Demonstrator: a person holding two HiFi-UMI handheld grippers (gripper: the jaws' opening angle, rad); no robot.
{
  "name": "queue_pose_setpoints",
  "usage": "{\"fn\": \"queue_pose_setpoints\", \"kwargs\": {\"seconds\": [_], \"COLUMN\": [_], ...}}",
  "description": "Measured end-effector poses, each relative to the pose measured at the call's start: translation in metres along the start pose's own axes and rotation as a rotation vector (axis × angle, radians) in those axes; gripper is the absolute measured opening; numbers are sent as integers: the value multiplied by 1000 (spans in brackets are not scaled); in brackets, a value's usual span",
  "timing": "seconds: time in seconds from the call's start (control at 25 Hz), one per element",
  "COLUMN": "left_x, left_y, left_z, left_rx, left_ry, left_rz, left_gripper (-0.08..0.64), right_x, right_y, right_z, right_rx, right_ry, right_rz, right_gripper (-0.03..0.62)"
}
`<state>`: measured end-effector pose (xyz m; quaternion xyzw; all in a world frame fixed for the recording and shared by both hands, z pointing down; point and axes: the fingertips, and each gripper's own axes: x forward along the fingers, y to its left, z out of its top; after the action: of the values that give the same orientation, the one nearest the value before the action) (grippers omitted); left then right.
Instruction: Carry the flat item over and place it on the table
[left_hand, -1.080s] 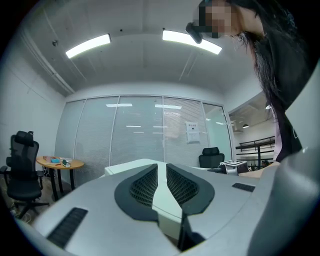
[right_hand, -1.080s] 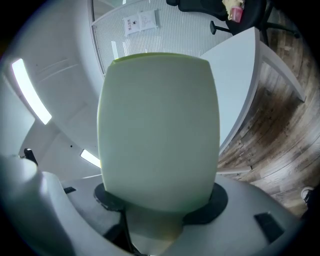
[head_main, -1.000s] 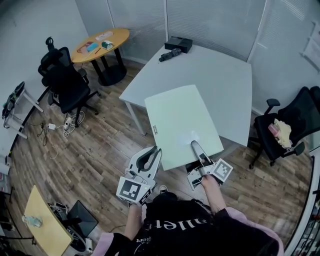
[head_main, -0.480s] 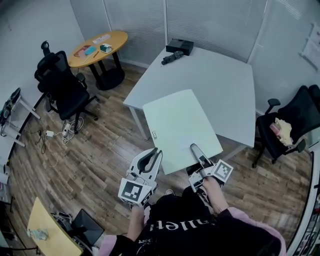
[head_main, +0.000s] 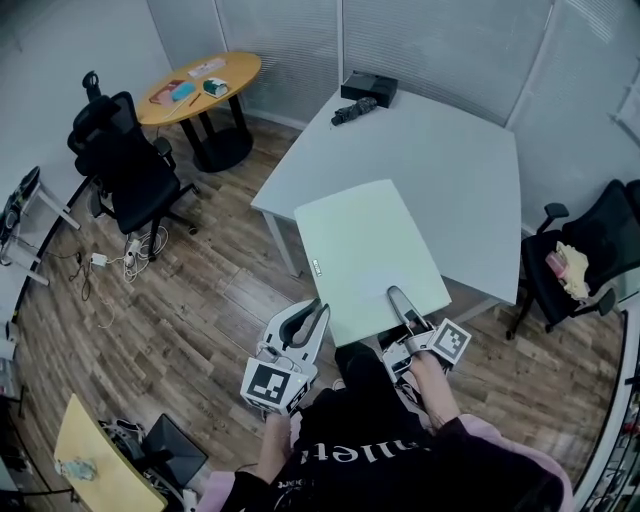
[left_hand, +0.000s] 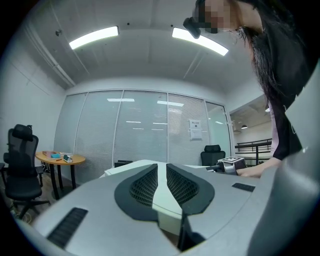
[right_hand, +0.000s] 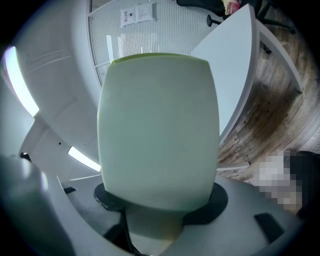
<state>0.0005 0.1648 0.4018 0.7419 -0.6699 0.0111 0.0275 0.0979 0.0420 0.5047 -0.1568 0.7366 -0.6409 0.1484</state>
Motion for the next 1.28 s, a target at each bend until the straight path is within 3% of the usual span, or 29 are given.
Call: {"fn": "queue_pose_setpoints", "kwargs": {"seconds": [0.36, 0.68, 1.28], "left_x": [44, 117, 238], "left_y": [65, 123, 163], "left_z": [-1, 8, 6], "left_rx": [7, 9, 45], "left_ry": [14, 13, 82], "left_rz": [41, 44, 2], "left_gripper": [72, 71, 71], "right_x": [78, 156, 227], "right_y": [-18, -29, -66], "right_z": [33, 89, 183], "right_rx": [20, 21, 69], "right_ry": [-1, -12, -71], "right_rz": [10, -8, -37], "right_gripper": [282, 282, 282]}}
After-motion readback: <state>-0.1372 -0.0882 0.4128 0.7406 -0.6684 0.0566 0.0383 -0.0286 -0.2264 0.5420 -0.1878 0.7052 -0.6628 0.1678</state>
